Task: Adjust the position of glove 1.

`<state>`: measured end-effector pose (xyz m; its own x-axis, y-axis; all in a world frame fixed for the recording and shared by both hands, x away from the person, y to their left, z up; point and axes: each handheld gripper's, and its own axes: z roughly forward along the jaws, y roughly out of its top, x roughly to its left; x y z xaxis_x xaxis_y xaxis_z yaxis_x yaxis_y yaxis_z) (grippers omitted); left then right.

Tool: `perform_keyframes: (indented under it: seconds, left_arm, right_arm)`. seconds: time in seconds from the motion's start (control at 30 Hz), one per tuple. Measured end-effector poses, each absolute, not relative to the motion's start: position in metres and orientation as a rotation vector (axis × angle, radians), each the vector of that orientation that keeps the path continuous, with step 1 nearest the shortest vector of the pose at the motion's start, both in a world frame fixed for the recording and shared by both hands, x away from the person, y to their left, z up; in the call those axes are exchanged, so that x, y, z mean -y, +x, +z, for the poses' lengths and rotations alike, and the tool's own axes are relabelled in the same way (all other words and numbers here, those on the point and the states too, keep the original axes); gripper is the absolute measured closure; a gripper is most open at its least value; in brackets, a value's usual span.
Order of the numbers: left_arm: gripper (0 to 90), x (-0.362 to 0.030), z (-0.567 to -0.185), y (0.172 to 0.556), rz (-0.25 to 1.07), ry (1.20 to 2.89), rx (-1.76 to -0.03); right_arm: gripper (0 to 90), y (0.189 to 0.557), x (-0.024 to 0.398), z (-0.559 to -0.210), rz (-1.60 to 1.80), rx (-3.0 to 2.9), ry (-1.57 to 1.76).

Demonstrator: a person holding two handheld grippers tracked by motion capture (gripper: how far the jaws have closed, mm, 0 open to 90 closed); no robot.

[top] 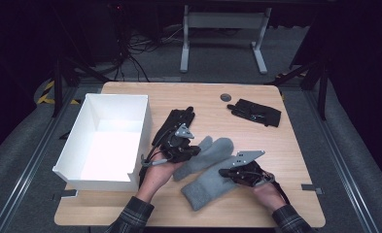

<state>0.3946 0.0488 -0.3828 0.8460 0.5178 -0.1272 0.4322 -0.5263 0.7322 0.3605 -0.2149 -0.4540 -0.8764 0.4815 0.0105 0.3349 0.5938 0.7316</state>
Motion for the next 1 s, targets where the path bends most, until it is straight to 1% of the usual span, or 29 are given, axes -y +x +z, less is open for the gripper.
perform_keyframes:
  seconds: [0.13,0.3,0.5,0.63,0.8,1.0]
  left_arm:
    - [87.0,-0.046,-0.381,0.393,0.162,2.196,-0.698]
    - [87.0,-0.044,-0.380,0.393,0.160,2.204,-0.711]
    - [86.9,-0.042,-0.378,0.390,0.173,2.202,-0.720]
    - [86.9,-0.040,-0.378,0.389,0.176,2.211,-0.716]
    - [86.9,-0.033,-0.379,0.386,0.168,2.218,-0.715]
    - [86.9,-0.026,-0.375,0.379,0.162,2.226,-0.690]
  right_arm:
    - [90.0,0.363,0.218,-0.450,1.160,-2.610,0.692]
    - [90.0,0.352,0.220,-0.438,1.211,-2.612,0.643]
    - [90.0,0.325,0.216,-0.435,1.233,-2.704,0.505]
    - [90.0,0.316,0.208,-0.440,1.220,-2.779,0.439]
    - [90.0,0.316,0.191,-0.452,1.170,-2.844,0.370]
    - [90.0,0.323,0.184,-0.453,1.172,-2.833,0.376]
